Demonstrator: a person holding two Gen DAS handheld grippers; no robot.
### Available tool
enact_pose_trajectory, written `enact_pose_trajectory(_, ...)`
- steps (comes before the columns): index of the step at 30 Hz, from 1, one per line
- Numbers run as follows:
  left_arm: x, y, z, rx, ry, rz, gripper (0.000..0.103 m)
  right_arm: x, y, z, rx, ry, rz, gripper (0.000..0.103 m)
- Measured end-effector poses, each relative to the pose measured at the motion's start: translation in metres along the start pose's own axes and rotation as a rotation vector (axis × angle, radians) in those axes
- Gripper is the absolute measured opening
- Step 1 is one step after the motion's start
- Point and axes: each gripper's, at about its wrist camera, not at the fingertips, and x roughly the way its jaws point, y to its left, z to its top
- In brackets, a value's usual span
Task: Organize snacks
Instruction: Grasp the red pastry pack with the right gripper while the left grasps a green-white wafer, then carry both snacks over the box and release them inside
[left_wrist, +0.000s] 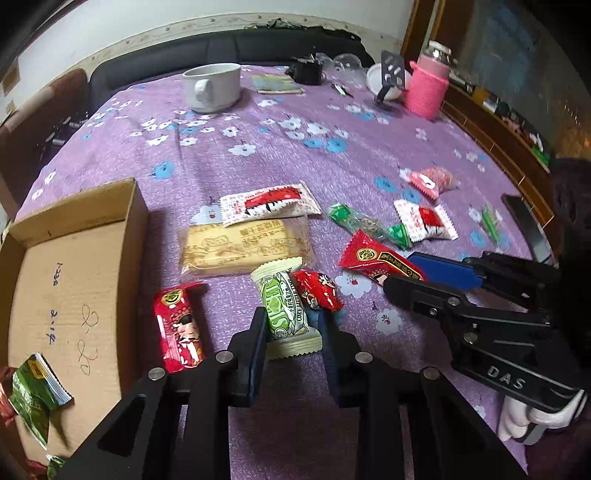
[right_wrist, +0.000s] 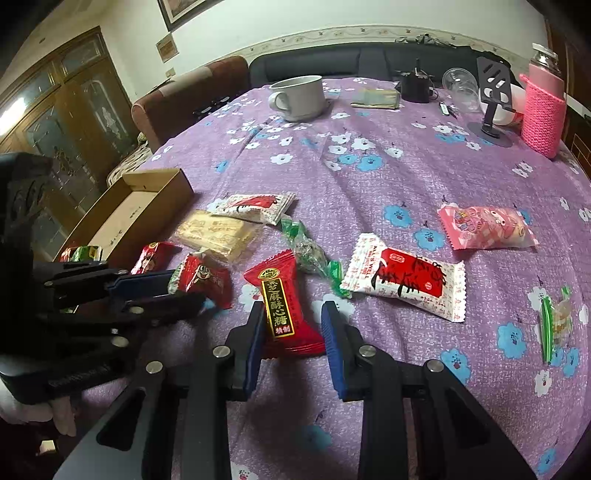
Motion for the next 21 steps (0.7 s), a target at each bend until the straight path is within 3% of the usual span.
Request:
enact_pose_trajectory(2, -0.011, 0.004, -0.002, -0.019, -0.024, -0.024, 0.021, -0.002, -0.002, 0.000, 0.010, -0.011, 0.000, 0.029)
enact_pose_trajectory(7, -0.033, 0.014, -0.006, -0.047, -0.052, -0.054, 0.021, -0.003, -0.007, 0.000, 0.045, -0.023, 0.013, 0.029)
enact_pose_trajectory(13, -0.016, 0.007, -0.002, -0.026, -0.019, -0.067, 0.021, -0.004, -0.004, -0.004, 0.074, -0.030, 0.011, 0.029)
enact_pose_trajectory(16, 0.006, -0.001, 0.001, -0.018, 0.035, -0.042, 0.031, -0.004, -0.005, -0.005, 0.078, -0.031, 0.001, 0.029)
enact_pose_trajectory(18, 0.008, -0.007, 0.004, 0.000, 0.018, -0.009, 0.031, -0.004, -0.007, -0.005, 0.089, -0.035, 0.003, 0.029)
enact_pose_trajectory(21, 0.005, -0.004, 0.001, -0.012, 0.007, -0.042, 0.026, -0.007, -0.010, -0.005, 0.108, -0.046, -0.005, 0.029)
